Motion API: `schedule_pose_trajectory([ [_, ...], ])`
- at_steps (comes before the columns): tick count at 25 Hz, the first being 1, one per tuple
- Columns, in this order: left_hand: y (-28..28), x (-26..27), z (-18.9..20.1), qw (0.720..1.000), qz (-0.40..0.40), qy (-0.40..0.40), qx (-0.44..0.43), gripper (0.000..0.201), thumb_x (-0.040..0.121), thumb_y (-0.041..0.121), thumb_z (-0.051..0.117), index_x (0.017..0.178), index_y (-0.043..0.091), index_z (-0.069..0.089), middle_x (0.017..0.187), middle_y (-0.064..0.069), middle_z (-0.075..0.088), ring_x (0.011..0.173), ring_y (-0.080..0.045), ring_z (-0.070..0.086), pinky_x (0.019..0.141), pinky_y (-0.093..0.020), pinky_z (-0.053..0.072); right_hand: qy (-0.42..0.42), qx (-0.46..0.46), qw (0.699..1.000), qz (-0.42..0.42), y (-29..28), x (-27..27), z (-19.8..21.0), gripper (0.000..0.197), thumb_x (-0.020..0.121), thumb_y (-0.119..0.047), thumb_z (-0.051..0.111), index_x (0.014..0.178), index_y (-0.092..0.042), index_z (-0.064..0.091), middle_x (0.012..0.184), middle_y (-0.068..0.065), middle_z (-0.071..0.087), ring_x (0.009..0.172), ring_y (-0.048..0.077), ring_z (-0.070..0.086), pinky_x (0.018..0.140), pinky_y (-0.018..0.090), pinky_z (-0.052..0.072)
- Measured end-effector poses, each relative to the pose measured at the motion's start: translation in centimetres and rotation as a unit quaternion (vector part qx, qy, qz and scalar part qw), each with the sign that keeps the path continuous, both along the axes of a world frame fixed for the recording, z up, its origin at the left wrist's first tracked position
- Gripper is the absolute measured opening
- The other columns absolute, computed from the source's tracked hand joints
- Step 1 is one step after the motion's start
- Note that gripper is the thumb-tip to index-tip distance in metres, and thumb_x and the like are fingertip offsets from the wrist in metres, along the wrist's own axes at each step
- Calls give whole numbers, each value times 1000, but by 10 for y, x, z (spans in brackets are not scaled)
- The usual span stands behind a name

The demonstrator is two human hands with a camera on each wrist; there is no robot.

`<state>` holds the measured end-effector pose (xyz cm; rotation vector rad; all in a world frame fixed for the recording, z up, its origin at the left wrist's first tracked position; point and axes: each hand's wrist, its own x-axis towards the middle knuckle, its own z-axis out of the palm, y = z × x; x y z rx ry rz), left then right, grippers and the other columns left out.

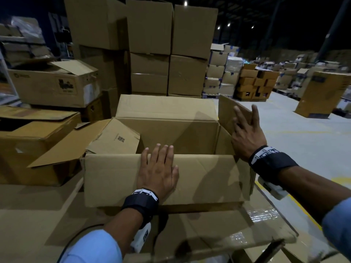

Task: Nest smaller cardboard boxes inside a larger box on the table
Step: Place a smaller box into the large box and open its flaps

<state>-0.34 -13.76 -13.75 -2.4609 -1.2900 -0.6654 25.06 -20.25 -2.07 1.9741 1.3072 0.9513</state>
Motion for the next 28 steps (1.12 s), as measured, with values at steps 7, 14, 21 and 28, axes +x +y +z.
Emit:
schedule_pose_trajectory([
  [7, -1, 1, 4, 1000, -9, -11, 5, 60, 94, 43, 35, 141, 9, 48, 136, -11, 54, 133, -32, 44, 112, -57, 24, 78, 16, 995, -61, -1, 11, -10, 55, 101, -43, 21, 146, -25, 47, 164, 8, 21, 147, 43, -23, 100, 80, -13],
  [14, -5, 11, 5, 1000, -14, -16, 0, 60, 92, 45, 35, 135, 10, 55, 127, -12, 61, 126, -34, 51, 110, -58, 27, 66, -25, 990, -123, 8, -8, -10, 54, 98, -35, 27, 149, -24, 43, 165, 15, 6, 143, 46, -28, 96, 83, -15],
  [21, -7, 12, 2, 1000, -5, -16, 8, 59, 92, 46, 40, 139, 12, 51, 131, -10, 58, 128, -32, 47, 113, -57, 22, 76, -55, 981, -169, 13, -19, -4, 51, 102, -44, 28, 150, -30, 38, 165, 15, 0, 145, 49, -20, 91, 87, -9],
  [28, -5, 13, 2, 1000, -2, -16, 7, 60, 94, 46, 38, 142, 13, 47, 133, -10, 57, 130, -32, 45, 115, -57, 20, 67, -66, 983, -158, 18, -28, -6, 51, 99, -43, 40, 149, -35, 38, 164, 17, 4, 145, 49, -21, 91, 88, -8],
])
